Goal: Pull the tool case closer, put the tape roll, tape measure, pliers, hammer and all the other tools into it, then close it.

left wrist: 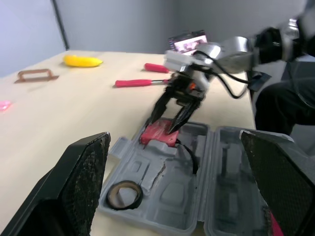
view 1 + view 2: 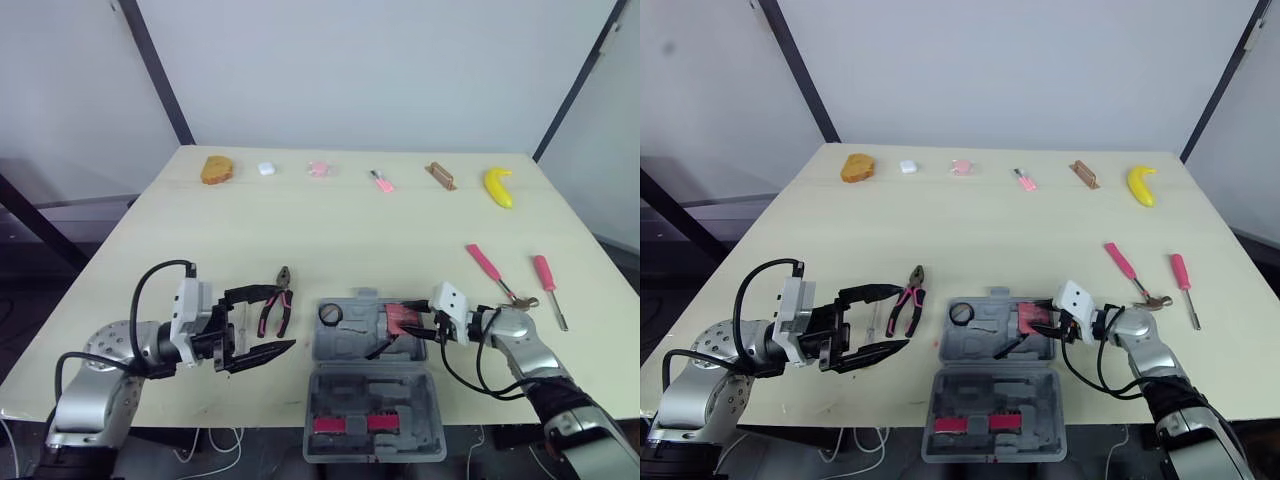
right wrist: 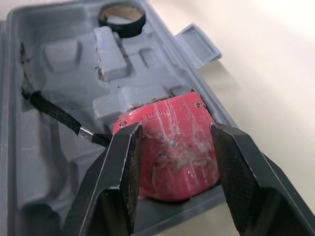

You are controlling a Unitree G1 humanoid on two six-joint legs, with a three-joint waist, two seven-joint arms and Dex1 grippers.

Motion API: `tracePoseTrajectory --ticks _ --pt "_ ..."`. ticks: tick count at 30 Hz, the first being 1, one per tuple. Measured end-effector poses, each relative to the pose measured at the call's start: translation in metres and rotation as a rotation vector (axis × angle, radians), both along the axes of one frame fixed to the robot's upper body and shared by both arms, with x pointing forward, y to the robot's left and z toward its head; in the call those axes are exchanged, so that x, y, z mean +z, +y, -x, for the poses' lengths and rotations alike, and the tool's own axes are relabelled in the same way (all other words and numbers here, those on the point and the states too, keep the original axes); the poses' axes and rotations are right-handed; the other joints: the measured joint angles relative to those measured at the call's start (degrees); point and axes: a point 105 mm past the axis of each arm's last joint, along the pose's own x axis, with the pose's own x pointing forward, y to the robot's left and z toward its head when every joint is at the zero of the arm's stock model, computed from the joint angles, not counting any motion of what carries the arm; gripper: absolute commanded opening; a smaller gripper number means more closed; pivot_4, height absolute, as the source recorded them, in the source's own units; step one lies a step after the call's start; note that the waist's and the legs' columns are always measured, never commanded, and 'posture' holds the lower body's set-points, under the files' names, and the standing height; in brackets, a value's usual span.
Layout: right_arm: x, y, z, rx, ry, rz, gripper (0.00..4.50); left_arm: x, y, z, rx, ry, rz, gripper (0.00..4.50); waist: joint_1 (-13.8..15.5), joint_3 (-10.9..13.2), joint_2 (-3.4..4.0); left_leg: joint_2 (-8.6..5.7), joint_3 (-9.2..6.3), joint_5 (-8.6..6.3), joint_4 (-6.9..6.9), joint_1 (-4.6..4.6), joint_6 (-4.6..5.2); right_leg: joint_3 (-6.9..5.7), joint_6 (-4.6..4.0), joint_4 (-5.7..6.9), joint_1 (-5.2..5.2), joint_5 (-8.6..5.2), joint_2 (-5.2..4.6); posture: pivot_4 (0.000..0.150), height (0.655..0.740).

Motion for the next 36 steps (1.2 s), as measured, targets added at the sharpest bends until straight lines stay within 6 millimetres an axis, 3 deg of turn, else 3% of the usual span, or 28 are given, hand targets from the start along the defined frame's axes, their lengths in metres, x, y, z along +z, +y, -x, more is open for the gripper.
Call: tracePoseTrajectory --ticks 3,7,10,11,13,20,22,26,31,36 --pt "0.007 -0.002 0.007 -0.04 -0.012 -0.051 2.28 0.001 0.005 -0.001 0.036 0.005 0.015 4.5 0.01 0.19 0.26 0.01 -0.03 0.0 -0.02 -0.14 0.0 -0.02 0.0 0.0 -0.12 0.0 0.02 0.15 0.74" --pt "0.039 -0.012 0.013 -0.109 -0.122 -0.151 2.28 0.001 0.012 -0.003 0.093 0.013 0.034 4.5 0.03 0.6 0.6 0.0 -0.03 0.0 -0.02 -0.23 0.0 -0.03 0.02 -0.12 -0.15 0.0 0.02 0.15 0.74" --pt "0.061 -0.032 0.02 -0.171 -0.198 -0.167 2.28 0.006 0.024 -0.01 0.179 -0.005 0.072 4.5 0.21 0.63 0.59 -0.01 -0.02 0.0 -0.02 -0.27 0.0 -0.11 0.03 -0.19 -0.13 0.0 0.01 0.15 0.74" --pt "0.065 -0.05 0.023 -0.237 -0.203 -0.172 2.28 0.006 0.034 -0.012 0.236 -0.004 0.086 4.5 0.16 0.65 0.55 -0.01 0.0 0.0 -0.02 -0.29 0.0 -0.13 0.03 -0.23 -0.13 0.0 0.01 0.15 0.74" --pt "0.067 -0.058 0.026 -0.275 -0.201 -0.185 2.28 0.007 0.037 -0.012 0.255 -0.005 0.096 4.5 0.1 0.7 0.54 -0.01 0.01 0.0 -0.03 -0.3 0.0 -0.12 0.03 -0.24 -0.13 0.0 0.01 0.15 0.74" --pt "0.057 -0.153 0.071 -0.607 -0.145 -0.14 2.28 -0.03 0.087 0.005 0.521 0.092 0.135 4.5 0.11 0.85 0.39 -0.01 0.07 -0.04 -0.12 -0.28 0.02 -0.11 0.04 -0.34 -0.13 -0.03 -0.01 0.15 0.74" --pt "0.054 -0.165 0.079 -0.66 -0.136 -0.137 2.67 -0.039 0.095 0.009 0.563 0.113 0.126 4.5 0.0 0.87 0.37 0.01 0.06 -0.04 -0.12 -0.24 0.02 -0.06 -0.04 -0.32 -0.13 -0.07 0.0 0.15 0.74" --pt "0.045 -0.193 0.1 -0.778 -0.099 -0.12 4.39 -0.058 0.111 0.023 0.65 0.148 0.106 4.5 0.03 0.88 0.35 0.01 0.06 -0.04 -0.12 -0.21 0.02 0.02 -0.16 -0.33 -0.12 -0.14 -0.03 0.15 0.74" --pt "0.037 -0.215 0.122 -0.883 -0.081 -0.142 4.49 -0.068 0.124 0.035 0.733 0.173 0.116 4.5 0.05 0.89 0.33 0.03 0.07 -0.04 -0.12 -0.2 0.02 0.03 -0.16 -0.33 -0.12 -0.15 -0.1 0.15 0.74" --pt "0.021 -0.241 0.155 -1.046 -0.047 -0.219 4.49 -0.093 0.151 0.065 0.89 0.249 0.112 4.5 -0.02 0.91 0.32 0.04 0.11 -0.07 -0.23 -0.19 0.06 0.02 -0.15 -0.41 -0.14 -0.18 -0.17 0.15 0.74"
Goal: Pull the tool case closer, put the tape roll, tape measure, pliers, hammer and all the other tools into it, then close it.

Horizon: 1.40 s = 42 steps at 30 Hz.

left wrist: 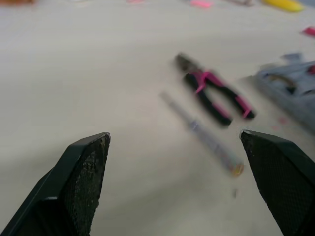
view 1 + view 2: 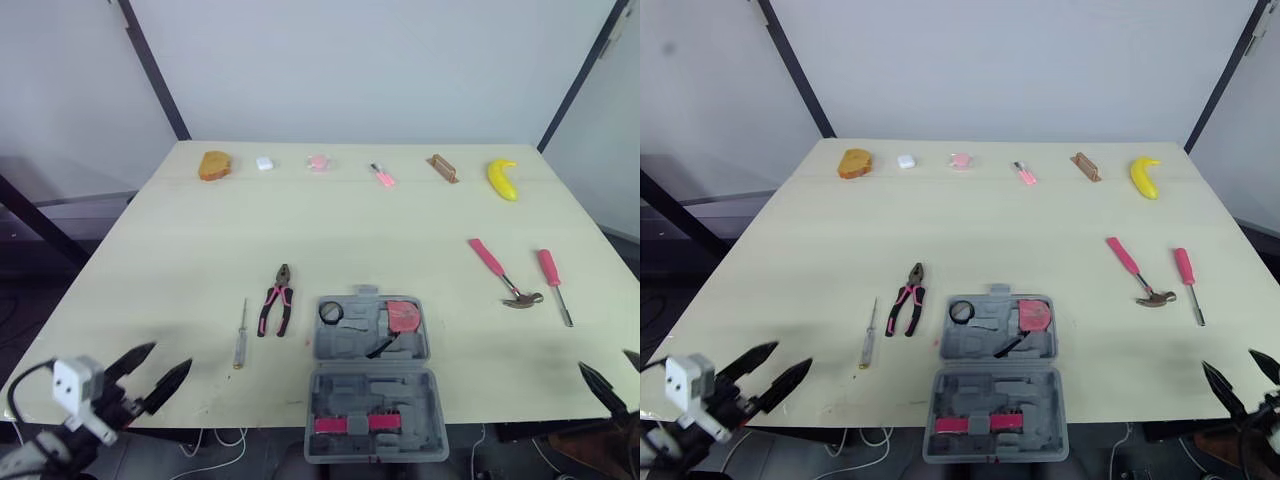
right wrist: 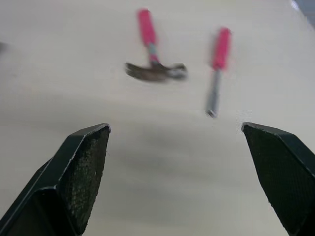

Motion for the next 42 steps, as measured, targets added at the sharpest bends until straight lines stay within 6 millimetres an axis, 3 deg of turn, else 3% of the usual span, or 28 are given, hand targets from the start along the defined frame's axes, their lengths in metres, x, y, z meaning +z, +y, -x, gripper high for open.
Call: tracePoseTrajectory --ticks 8,14,18,21,26,30,34,42 --pt "-0.008 -0.012 0.013 -0.042 0.004 -0.008 4.49 -0.005 0.01 0.008 0.037 0.008 -0.022 4.5 0.1 -0.02 0.0 0.0 0.0 0.0 0.02 0.07 0.0 -0.05 0.01 0.0 0.0 -0.01 -0.3 0.15 0.74" --pt "0.006 -0.004 0.002 0.034 -0.026 0.009 4.49 0.015 -0.003 -0.012 0.01 -0.07 -0.041 4.5 0.09 -0.03 0.05 0.0 0.02 0.0 0.02 0.04 0.01 -0.04 0.01 0.04 0.02 0.0 -0.29 0.15 0.74" --pt "0.032 0.041 -0.028 0.291 -0.058 0.003 4.49 0.027 -0.017 -0.041 0.021 -0.114 -0.042 4.5 0.05 -0.02 0.04 -0.02 0.03 0.0 0.02 0.03 0.01 -0.03 0.04 0.04 0.02 0.02 -0.23 0.15 0.74" --pt "0.043 0.061 -0.041 0.406 -0.055 0.013 4.49 0.029 -0.021 -0.053 0.057 -0.121 -0.043 4.5 0.09 0.02 0.06 -0.05 0.02 0.01 0.02 0.02 0.01 -0.03 0.05 0.04 0.02 0.03 -0.23 0.15 0.74" --pt "0.08 0.117 -0.07 0.685 -0.132 0.081 4.49 0.048 -0.066 -0.086 0.066 -0.177 -0.009 4.5 0.2 0.03 -0.02 -0.11 -0.07 0.01 0.13 -0.02 0.01 -0.08 0.29 0.05 0.09 0.17 -0.17 0.15 0.74" --pt "0.097 0.144 -0.082 0.8 -0.171 0.088 4.49 0.048 -0.094 -0.098 0.08 -0.122 -0.014 4.5 0.22 0.08 -0.02 -0.19 -0.16 0.01 0.13 -0.1 0.01 -0.11 0.3 0.06 0.07 0.16 -0.13 0.15 0.74" --pt "0.112 0.165 -0.088 0.893 -0.217 0.12 4.49 0.047 -0.124 -0.107 0.083 -0.086 -0.034 4.5 0.26 0.09 -0.06 -0.22 -0.23 0.01 0.14 -0.12 0.01 -0.15 0.3 0.05 0.08 0.16 -0.08 0.15 0.74" --pt "0.118 0.176 -0.099 0.927 -0.231 0.135 4.49 0.037 -0.139 -0.113 0.263 0.025 -0.035 4.5 0.24 0.17 -0.17 -0.25 -0.3 0.01 0.16 -0.14 0.01 -0.18 0.3 0.07 0.07 0.17 -0.06 0.15 0.74"
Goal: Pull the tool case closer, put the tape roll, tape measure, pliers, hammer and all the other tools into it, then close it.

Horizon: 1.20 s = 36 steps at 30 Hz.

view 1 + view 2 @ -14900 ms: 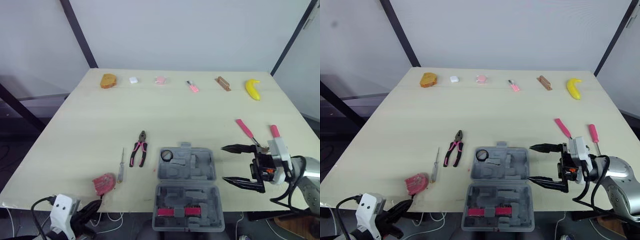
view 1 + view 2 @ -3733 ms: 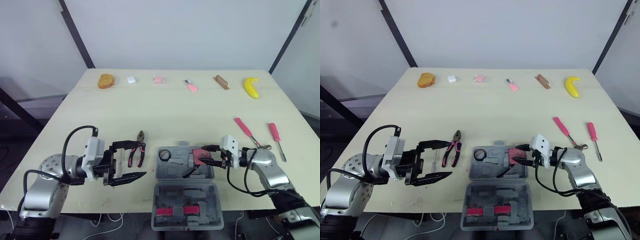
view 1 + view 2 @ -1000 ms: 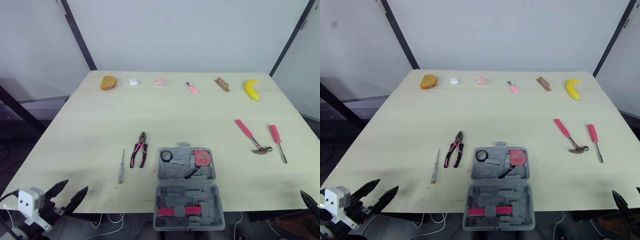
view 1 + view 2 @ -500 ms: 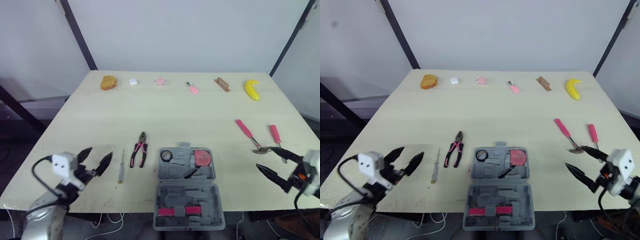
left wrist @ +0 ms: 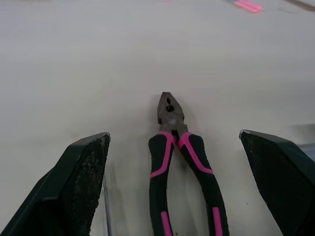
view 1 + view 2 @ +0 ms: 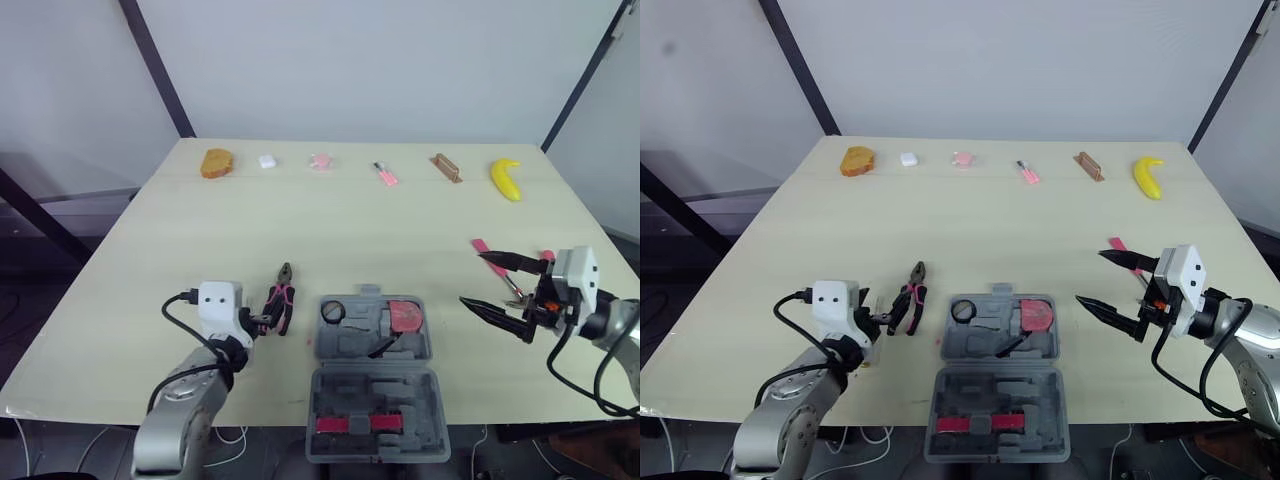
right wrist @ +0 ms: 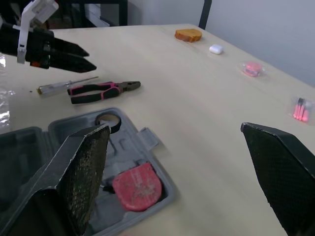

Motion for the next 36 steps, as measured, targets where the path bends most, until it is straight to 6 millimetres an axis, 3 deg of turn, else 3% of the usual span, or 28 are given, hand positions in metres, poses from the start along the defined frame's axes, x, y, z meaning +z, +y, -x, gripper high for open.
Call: tracePoseTrajectory --ticks 6,12,20,29,32,35,36 --pt "-0.003 0.001 -0.001 -0.009 0.008 -0.009 4.49 -0.006 -0.009 -0.005 0.013 0.049 -0.025 4.5 0.03 0.0 0.0 -0.02 -0.01 0.0 0.03 -0.03 0.0 -0.01 0.0 -0.01 0.0 0.0 -0.01 0.15 0.74" --pt "-0.004 0.002 -0.001 -0.013 0.017 -0.016 4.49 -0.019 -0.014 -0.025 0.047 0.114 -0.024 4.5 0.14 0.0 0.0 -0.06 -0.04 0.0 0.05 -0.07 0.0 -0.06 0.0 0.0 0.0 0.0 0.0 0.15 0.74" --pt "-0.006 0.007 0.01 0.052 0.036 -0.012 4.49 -0.039 -0.023 -0.041 0.034 0.193 -0.008 4.5 0.14 0.01 -0.01 -0.08 -0.09 0.01 0.06 -0.13 0.0 -0.11 0.0 -0.01 -0.02 0.0 -0.01 0.15 0.74" --pt "-0.018 0.002 0.019 0.064 0.07 0.024 4.49 -0.039 -0.028 -0.048 0.029 0.198 0.001 4.5 0.34 0.0 0.0 -0.14 -0.12 0.01 0.07 -0.16 0.0 -0.16 0.01 0.01 -0.01 0.01 -0.05 0.15 0.74" --pt "-0.018 0.002 0.02 0.069 0.063 0.036 4.5 -0.039 -0.029 -0.05 0.03 0.2 0.006 3.78 0.41 0.0 0.0 -0.2 -0.13 0.01 0.08 -0.16 0.0 -0.18 0.03 0.02 -0.01 0.02 -0.07 0.15 0.74" --pt "-0.018 0.002 0.021 0.076 0.06 0.038 4.5 -0.038 -0.028 -0.051 0.037 0.2 0.013 2.55 0.51 0.0 0.0 -0.23 -0.14 0.01 0.09 -0.18 0.0 -0.19 0.04 0.02 -0.01 0.02 -0.1 0.15 0.74" --pt "-0.018 0.003 0.021 0.078 0.06 0.038 4.5 -0.038 -0.028 -0.052 0.037 0.2 0.014 2.55 0.6 0.0 0.0 -0.25 -0.17 0.01 0.09 -0.18 0.0 -0.19 0.05 0.02 -0.01 0.03 -0.12 0.15 0.74"
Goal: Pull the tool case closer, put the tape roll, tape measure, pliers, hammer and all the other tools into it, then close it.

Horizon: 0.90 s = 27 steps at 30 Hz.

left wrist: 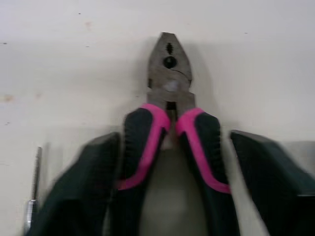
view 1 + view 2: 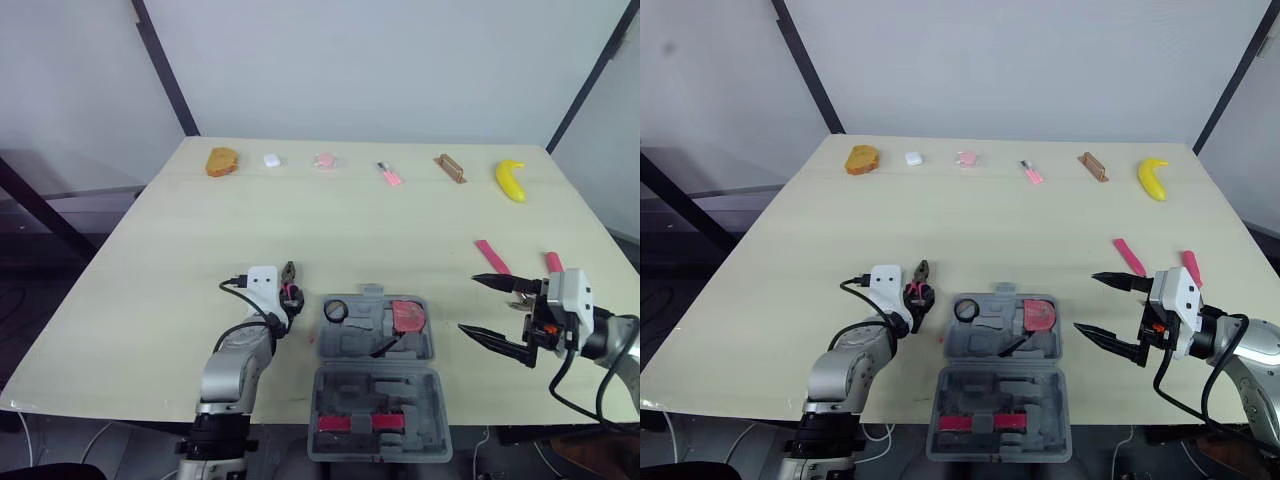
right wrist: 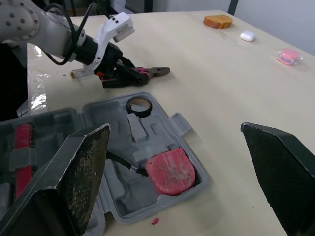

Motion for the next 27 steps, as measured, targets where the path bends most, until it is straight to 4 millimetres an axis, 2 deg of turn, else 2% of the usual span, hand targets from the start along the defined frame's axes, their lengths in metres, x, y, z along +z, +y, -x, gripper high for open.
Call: tracePoseTrajectory --ticks 8,11,12,14,17,21,27 --pt "-0.001 0.002 0.002 0.029 0.006 -0.011 4.5 0.0 0.0 -0.001 0.001 -0.005 -0.013 2.55 0.56 0.0 0.0 -0.02 -0.17 0.0 0.01 0.0 0.0 0.0 0.02 0.0 0.0 0.01 0.0 0.15 0.74" --pt "0.002 0.003 0.002 0.035 0.001 -0.023 4.5 0.004 0.006 -0.001 -0.035 -0.009 -0.017 2.55 0.47 0.01 -0.01 -0.02 -0.24 0.0 0.01 -0.03 0.0 -0.04 0.01 0.02 -0.03 0.01 0.02 0.15 0.74" --pt "0.002 0.003 0.002 0.036 0.002 -0.027 4.5 0.009 0.012 -0.002 -0.044 -0.017 -0.007 2.55 0.46 0.02 -0.02 -0.01 -0.29 0.01 0.02 -0.09 -0.01 -0.1 0.01 0.02 -0.06 0.01 0.03 0.15 0.74" --pt "0.002 0.003 0.001 0.033 0.009 -0.038 4.5 0.031 0.03 -0.008 -0.05 -0.062 -0.001 2.55 0.57 0.03 -0.03 -0.01 -0.44 0.01 0.06 -0.19 -0.02 -0.22 0.0 0.02 -0.07 0.01 0.02 0.15 0.74" --pt "0.003 0.004 0.0 0.029 0.018 -0.046 4.5 0.065 0.039 -0.012 -0.117 -0.138 -0.025 2.55 0.69 0.03 -0.02 -0.05 -0.48 0.02 0.1 -0.27 -0.02 -0.27 0.01 -0.02 -0.07 0.01 -0.05 0.15 0.74" --pt "0.005 0.003 -0.005 0.008 0.017 -0.045 4.5 0.09 0.028 -0.012 -0.314 -0.163 -0.065 2.55 0.84 0.04 -0.02 -0.15 -0.54 0.02 0.13 -0.34 -0.03 -0.36 0.03 -0.04 -0.07 0.01 -0.14 0.15 0.74" --pt "0.002 0.0 -0.013 -0.05 0.048 -0.003 4.5 0.11 -0.021 -0.01 -0.716 -0.157 -0.135 2.55 0.76 0.05 0.0 -0.16 -0.44 0.02 0.16 -0.4 -0.03 -0.47 0.03 -0.04 -0.07 0.0 -0.11 0.15 0.74"
